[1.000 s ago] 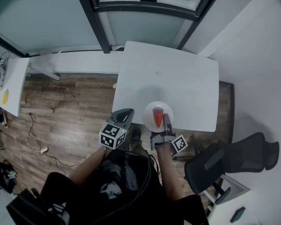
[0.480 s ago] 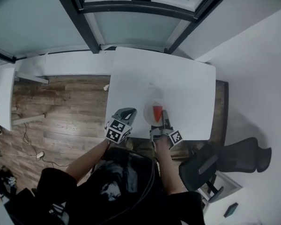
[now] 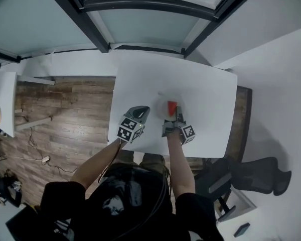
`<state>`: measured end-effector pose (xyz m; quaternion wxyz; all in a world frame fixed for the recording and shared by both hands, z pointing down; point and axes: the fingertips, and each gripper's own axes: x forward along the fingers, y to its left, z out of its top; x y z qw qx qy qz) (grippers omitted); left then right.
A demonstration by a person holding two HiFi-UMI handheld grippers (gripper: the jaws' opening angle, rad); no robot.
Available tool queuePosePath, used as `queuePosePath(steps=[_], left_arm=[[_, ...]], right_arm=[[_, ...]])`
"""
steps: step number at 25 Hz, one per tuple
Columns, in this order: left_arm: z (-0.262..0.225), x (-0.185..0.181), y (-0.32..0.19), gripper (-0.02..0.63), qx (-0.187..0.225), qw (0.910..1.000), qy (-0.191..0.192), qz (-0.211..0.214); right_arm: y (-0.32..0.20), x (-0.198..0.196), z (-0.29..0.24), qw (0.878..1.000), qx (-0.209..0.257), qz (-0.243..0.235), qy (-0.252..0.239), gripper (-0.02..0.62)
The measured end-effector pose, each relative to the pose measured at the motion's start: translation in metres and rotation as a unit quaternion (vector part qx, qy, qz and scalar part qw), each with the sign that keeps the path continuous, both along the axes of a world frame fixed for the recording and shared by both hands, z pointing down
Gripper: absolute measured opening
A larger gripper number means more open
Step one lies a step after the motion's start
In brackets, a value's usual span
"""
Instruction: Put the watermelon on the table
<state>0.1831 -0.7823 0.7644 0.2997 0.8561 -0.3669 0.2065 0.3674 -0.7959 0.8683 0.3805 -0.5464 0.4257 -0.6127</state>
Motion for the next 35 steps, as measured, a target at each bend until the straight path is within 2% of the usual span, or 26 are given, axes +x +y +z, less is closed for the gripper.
queuePosePath(steps=[8, 10, 11, 13, 15, 17, 20, 21, 22, 25, 26, 28, 29, 30, 32, 35], left_arm=[[0.005, 0.0, 0.003, 0.005, -0.03, 0.9983, -0.003, -0.049], [0.0, -0.005, 0.006, 0.005, -0.029, 0.9978, -0.003, -0.06], [-0.003, -0.007, 0.006, 0.005, -0.027, 0.9975, -0.003, -0.065], [-0.01, -0.01, 0.007, 0.005, -0.023, 0.997, -0.002, -0.074], [-0.017, -0.011, 0.01, 0.005, -0.019, 0.9967, 0.001, -0.08], [-0.023, -0.012, 0.013, 0.005, -0.014, 0.9967, 0.002, -0.079], [-0.031, -0.011, 0.015, 0.005, -0.006, 0.9972, -0.001, -0.075], [-0.034, -0.011, 0.015, 0.005, -0.003, 0.9973, -0.001, -0.073], [-0.036, -0.01, 0.015, 0.005, 0.0, 0.9975, 0.0, -0.071], [-0.041, -0.011, 0.018, 0.005, 0.009, 0.998, 0.001, -0.062], [-0.043, -0.012, 0.019, 0.005, 0.013, 0.9982, 0.0, -0.059], [-0.052, -0.013, 0.022, 0.005, 0.025, 0.9983, -0.001, -0.052], [-0.059, -0.012, 0.024, 0.005, 0.034, 0.9982, 0.001, -0.049], [-0.068, -0.012, 0.026, 0.005, 0.045, 0.998, 0.003, -0.045], [-0.087, -0.011, 0.027, 0.005, 0.072, 0.9966, 0.005, -0.039], [-0.115, -0.007, 0.025, 0.005, 0.116, 0.9926, 0.003, -0.036]], right_arm=[[-0.031, 0.017, 0.034, 0.996, -0.078, 0.015, 0.042, 0.026], [-0.034, 0.017, 0.035, 0.99, -0.109, -0.01, 0.091, 0.029], [-0.035, 0.017, 0.033, 0.982, -0.128, -0.034, 0.134, 0.044], [-0.04, 0.018, 0.03, 0.953, -0.168, -0.096, 0.231, 0.067], [-0.046, 0.017, 0.029, 0.915, -0.193, -0.166, 0.312, 0.125], [-0.049, 0.018, 0.028, 0.872, -0.203, -0.225, 0.385, 0.168], [-0.044, 0.028, 0.027, 0.8, -0.191, -0.282, 0.493, 0.24], [-0.042, 0.032, 0.027, 0.783, -0.18, -0.297, 0.517, 0.244], [-0.039, 0.034, 0.026, 0.773, -0.164, -0.308, 0.53, 0.244], [-0.028, 0.029, 0.003, 0.764, -0.09, -0.321, 0.552, 0.242], [-0.023, 0.025, -0.015, 0.757, -0.065, -0.321, 0.566, 0.239], [-0.008, 0.016, -0.06, 0.736, -0.019, -0.319, 0.596, 0.115], [0.001, 0.012, -0.085, 0.731, 0.003, -0.315, 0.605, 0.046], [0.011, 0.007, -0.11, 0.729, 0.026, -0.309, 0.61, 0.011], [0.028, -0.001, -0.157, 0.724, 0.063, -0.296, 0.621, 0.011], [0.052, -0.012, -0.21, 0.709, 0.095, -0.281, 0.64, 0.011]])
